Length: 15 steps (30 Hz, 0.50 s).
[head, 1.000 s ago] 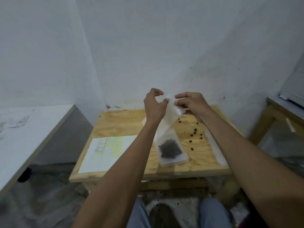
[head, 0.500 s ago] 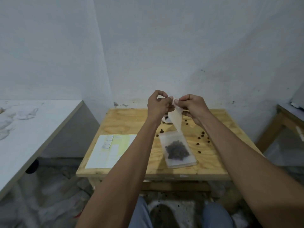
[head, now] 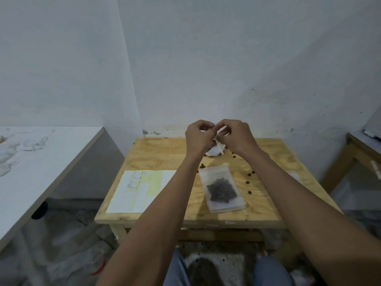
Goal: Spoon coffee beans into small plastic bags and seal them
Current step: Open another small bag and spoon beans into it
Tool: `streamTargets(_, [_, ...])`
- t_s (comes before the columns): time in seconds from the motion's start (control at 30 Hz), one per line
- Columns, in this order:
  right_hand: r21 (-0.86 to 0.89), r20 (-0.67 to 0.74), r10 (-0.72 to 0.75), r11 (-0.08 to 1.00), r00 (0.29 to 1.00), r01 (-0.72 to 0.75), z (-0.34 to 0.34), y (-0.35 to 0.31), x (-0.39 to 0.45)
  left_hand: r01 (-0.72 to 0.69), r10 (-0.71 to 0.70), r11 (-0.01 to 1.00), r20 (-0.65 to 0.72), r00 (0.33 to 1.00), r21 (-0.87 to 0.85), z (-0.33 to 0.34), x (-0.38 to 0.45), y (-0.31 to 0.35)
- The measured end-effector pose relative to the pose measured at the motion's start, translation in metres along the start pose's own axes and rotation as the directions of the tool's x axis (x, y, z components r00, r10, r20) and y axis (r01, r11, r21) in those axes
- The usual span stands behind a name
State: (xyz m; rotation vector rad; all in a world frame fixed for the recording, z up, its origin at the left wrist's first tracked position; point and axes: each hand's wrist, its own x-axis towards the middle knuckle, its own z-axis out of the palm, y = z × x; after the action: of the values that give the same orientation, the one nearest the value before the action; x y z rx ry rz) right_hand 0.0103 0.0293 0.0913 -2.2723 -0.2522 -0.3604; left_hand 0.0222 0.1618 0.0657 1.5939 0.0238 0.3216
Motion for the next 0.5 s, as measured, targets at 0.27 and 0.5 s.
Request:
streamTargets(0.27, [-0.107, -0.020, -0.032, 0.994, 0.999, 0.030, 0.0032, -0.0058, 0.0023, -0.008, 0.008, 1.000, 0.015, 1.000, 0.030, 0.0008, 0.0045, -0.0036])
streamTargets(0.5, [-0.154, -0.085, -0.022, 0.988, 0.996, 0.008, 0.0093, -0.0094, -0.0002, -0.178, 0.177, 0.972, 0.023, 0.984, 0.154, 0.0013, 0.0055, -0.0021])
